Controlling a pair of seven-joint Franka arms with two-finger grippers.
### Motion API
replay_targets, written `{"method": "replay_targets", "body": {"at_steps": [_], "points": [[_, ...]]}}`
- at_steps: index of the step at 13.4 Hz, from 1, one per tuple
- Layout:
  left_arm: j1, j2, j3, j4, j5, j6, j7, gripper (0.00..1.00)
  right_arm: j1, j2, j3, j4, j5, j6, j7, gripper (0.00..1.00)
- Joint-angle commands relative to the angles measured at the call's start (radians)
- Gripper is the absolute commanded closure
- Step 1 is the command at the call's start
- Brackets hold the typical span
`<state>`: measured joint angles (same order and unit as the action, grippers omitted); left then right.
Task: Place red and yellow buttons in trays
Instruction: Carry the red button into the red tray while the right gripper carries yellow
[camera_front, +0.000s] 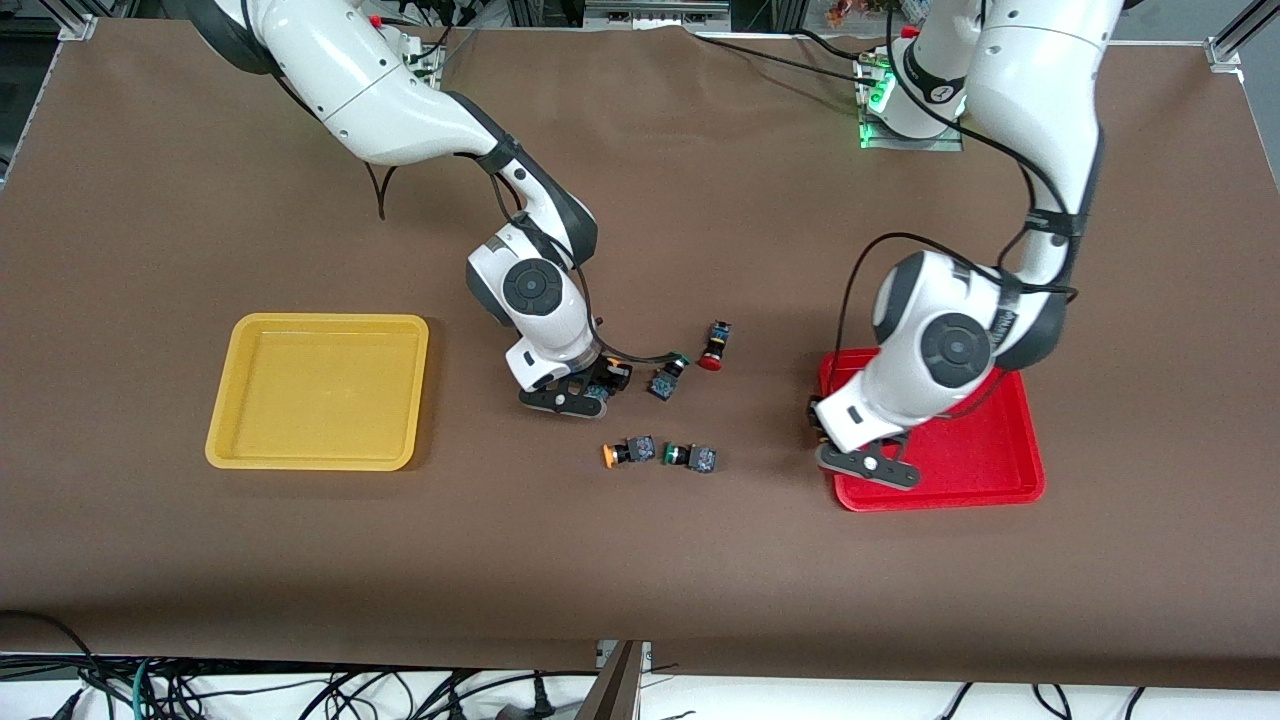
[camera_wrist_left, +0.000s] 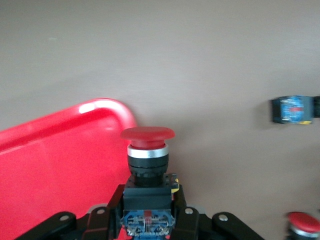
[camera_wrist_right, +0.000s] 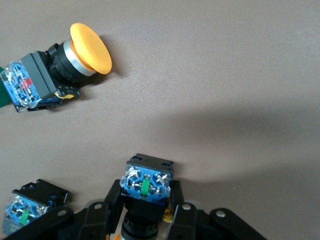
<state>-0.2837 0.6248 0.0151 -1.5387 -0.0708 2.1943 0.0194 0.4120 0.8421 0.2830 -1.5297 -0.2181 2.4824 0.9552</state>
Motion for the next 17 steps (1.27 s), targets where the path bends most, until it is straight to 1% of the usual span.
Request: {"method": "replay_targets", "body": {"at_steps": [1, 4, 5, 6, 7, 9, 11, 12, 13, 15, 16, 17], "points": [[0.090, -0.019, -0.006, -0.020, 0.000, -0.031, 0.074, 0.93, 0.007, 0.006, -0.007, 0.022, -0.024, 0.001, 0.005, 1.00], [0.164, -0.019, -0.003, -0.034, 0.003, -0.085, 0.082, 0.92, -0.024, -0.038, -0.016, 0.022, -0.036, -0.028, -0.015, 1.00], [0.175, -0.011, 0.011, -0.035, 0.029, -0.093, 0.082, 0.89, -0.044, -0.060, -0.016, 0.025, -0.029, -0.071, -0.048, 1.00], [0.196, -0.005, 0.023, -0.041, 0.075, -0.091, 0.085, 0.89, -0.061, -0.079, -0.016, 0.022, -0.023, -0.117, -0.096, 1.00], [0.224, -0.001, 0.023, -0.064, 0.081, -0.084, 0.085, 0.89, -0.082, -0.101, -0.016, 0.019, -0.020, -0.161, -0.145, 1.00], [0.238, 0.003, 0.025, -0.107, 0.086, -0.067, 0.083, 0.88, -0.129, -0.141, -0.016, 0.017, -0.009, -0.277, -0.264, 1.00], [0.259, 0.000, 0.023, -0.180, 0.086, 0.008, 0.083, 0.87, -0.183, -0.170, -0.018, 0.011, 0.049, -0.350, -0.405, 1.00], [0.262, -0.007, 0.025, -0.239, 0.088, 0.084, 0.086, 0.83, -0.202, -0.185, -0.036, 0.010, 0.068, -0.385, -0.473, 1.00], [0.264, -0.011, 0.023, -0.282, 0.088, 0.150, 0.086, 0.83, -0.209, -0.193, -0.060, 0.009, 0.074, -0.428, -0.531, 1.00], [0.265, -0.010, 0.023, -0.301, 0.088, 0.179, 0.100, 0.83, -0.216, -0.209, -0.119, 0.008, 0.077, -0.479, -0.656, 1.00], [0.265, -0.010, 0.023, -0.299, 0.088, 0.179, 0.102, 0.76, -0.217, -0.218, -0.142, -0.001, 0.077, -0.490, -0.696, 1.00], [0.265, -0.008, 0.025, -0.296, 0.088, 0.179, 0.100, 0.44, -0.228, -0.230, -0.162, -0.019, 0.077, -0.494, -0.728, 1.00]]}}
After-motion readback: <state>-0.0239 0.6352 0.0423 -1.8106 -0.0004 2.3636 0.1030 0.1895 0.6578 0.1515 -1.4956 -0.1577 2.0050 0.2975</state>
